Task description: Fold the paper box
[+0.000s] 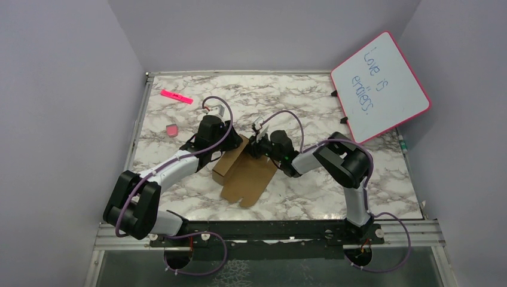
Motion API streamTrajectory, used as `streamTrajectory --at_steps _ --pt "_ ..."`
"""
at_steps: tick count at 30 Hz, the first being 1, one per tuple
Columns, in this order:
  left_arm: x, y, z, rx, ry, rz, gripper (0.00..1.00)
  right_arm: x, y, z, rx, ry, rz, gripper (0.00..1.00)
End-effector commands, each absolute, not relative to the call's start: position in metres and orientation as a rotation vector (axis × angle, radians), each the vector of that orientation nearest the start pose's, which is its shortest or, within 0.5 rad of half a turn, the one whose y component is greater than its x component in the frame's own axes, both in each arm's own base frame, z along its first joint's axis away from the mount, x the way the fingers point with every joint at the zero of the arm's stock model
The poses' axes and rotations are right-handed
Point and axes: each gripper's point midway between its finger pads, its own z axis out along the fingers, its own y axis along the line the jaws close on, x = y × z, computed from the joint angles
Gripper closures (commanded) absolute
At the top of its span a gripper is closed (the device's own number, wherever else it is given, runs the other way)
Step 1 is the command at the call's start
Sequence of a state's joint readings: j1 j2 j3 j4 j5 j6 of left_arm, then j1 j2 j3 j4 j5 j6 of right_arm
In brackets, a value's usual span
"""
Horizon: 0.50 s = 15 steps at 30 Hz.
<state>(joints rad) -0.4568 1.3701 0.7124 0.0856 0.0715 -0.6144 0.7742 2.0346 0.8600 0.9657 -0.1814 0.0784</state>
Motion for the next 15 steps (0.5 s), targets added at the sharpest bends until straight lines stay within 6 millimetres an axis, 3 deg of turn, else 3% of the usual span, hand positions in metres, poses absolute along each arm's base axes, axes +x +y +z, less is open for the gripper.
streamTrajectory --at_steps 1,15 --pt "0.311 -0.222 0.098 -0.095 2.302 -0.82 0.56 0.362 0.384 0.078 -0.603 1.653 0.715 0.77" --pt "0.297 -0.231 0.115 -0.12 2.278 -0.956 0.56 0.367 0.374 0.083 -0.42 1.706 0.63 0.79"
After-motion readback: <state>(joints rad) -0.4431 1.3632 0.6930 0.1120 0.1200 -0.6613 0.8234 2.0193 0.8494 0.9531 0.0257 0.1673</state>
